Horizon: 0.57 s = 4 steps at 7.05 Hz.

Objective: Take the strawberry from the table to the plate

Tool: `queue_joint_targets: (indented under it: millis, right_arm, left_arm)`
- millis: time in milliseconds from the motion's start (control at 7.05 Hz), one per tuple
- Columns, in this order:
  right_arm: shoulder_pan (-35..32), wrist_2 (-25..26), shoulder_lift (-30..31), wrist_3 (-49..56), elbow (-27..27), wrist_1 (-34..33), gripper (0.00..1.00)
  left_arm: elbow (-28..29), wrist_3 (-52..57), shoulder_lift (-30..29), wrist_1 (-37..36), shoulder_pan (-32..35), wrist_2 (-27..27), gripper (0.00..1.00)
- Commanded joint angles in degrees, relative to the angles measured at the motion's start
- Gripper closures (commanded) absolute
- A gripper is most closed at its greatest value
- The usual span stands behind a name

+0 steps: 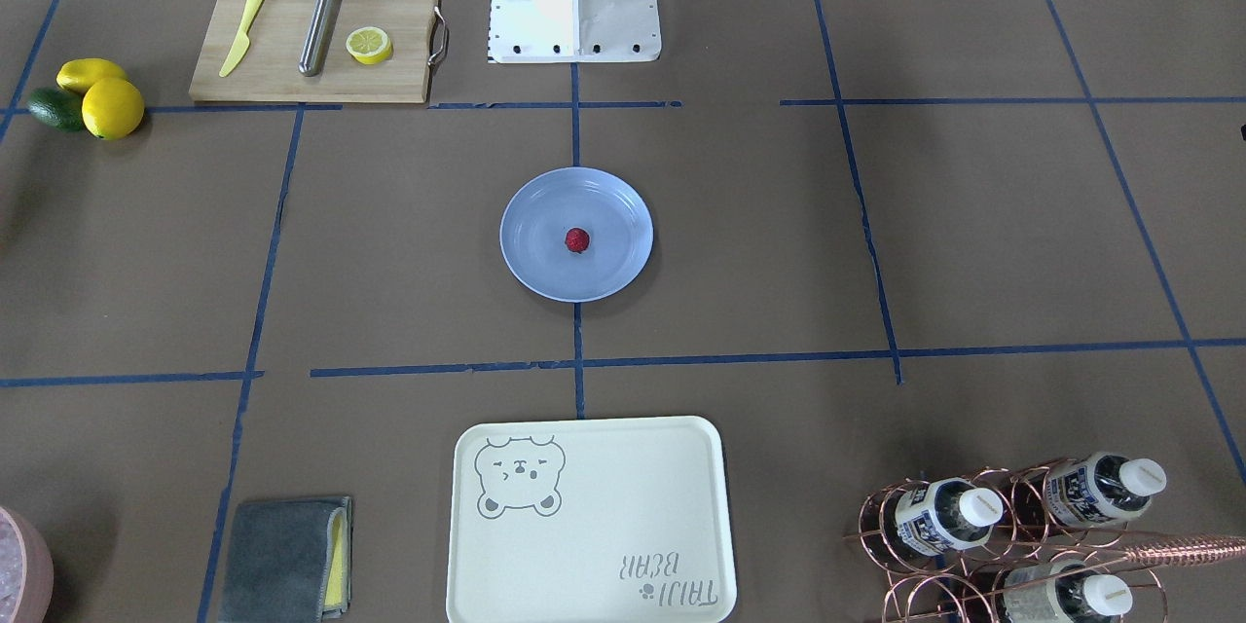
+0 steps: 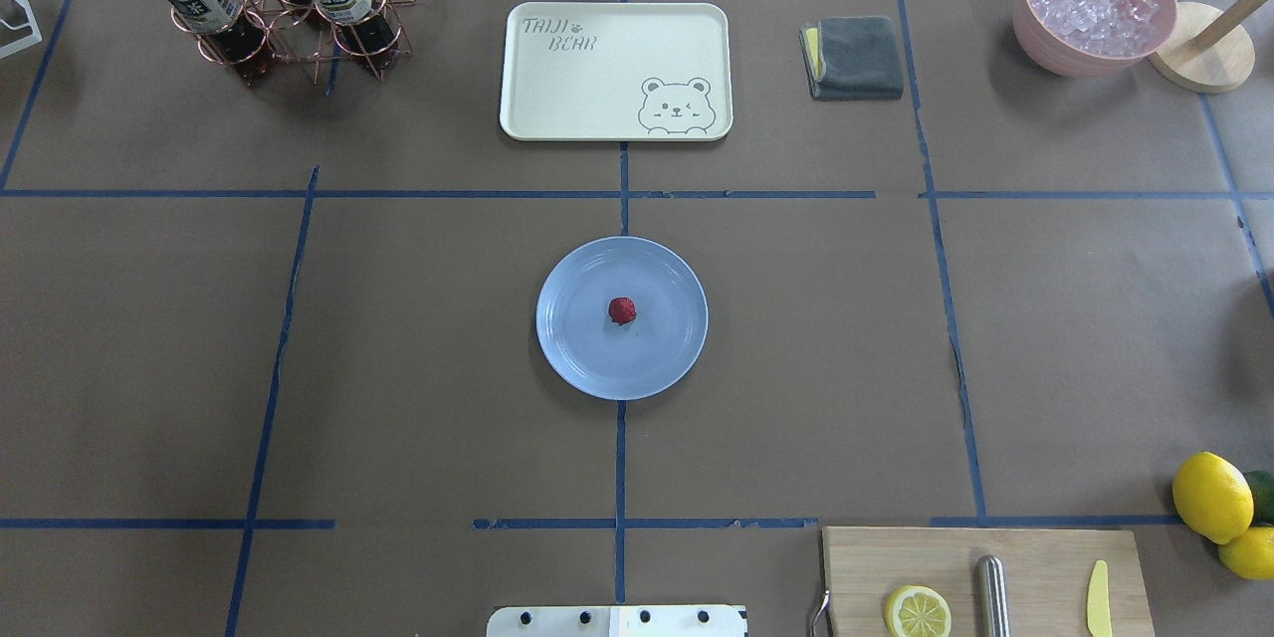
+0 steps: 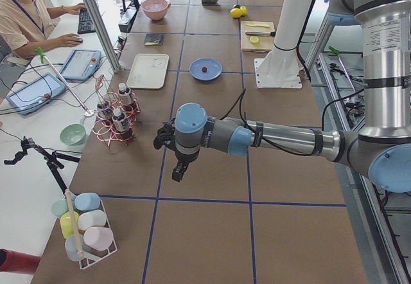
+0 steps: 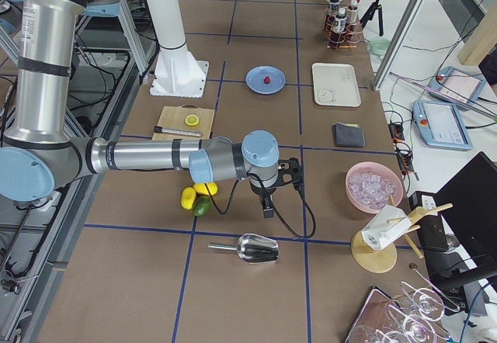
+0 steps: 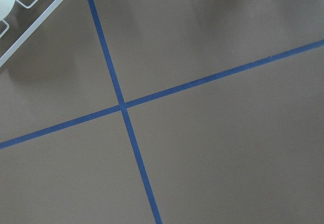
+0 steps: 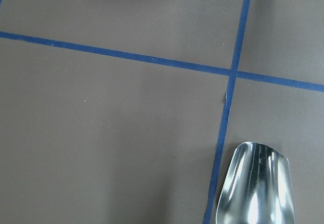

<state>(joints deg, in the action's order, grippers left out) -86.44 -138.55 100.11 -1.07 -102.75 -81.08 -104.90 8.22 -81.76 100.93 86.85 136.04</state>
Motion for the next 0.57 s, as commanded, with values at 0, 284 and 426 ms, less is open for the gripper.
queue_joint_targets:
  millis: [0,284,426]
  right_arm:
    - [0.1,1.9,-0.6,-0.1,2.6,0.3,0.00]
    - [0.0,1.9,-1.4,-0.1,2.5,0.1,0.00]
    - [0.0,2.5,-1.6,-0.2,2.7,0.1,0.00]
  left_arm:
    - [3.4,0.6,-0.1,6.0,0.0,-0.5,0.00]
    - [4.3,0.5,0.9,4.4,0.1,-0.5,0.00]
    - [3.5,0.5,0.6,-1.6,0.1,-0.6,0.00]
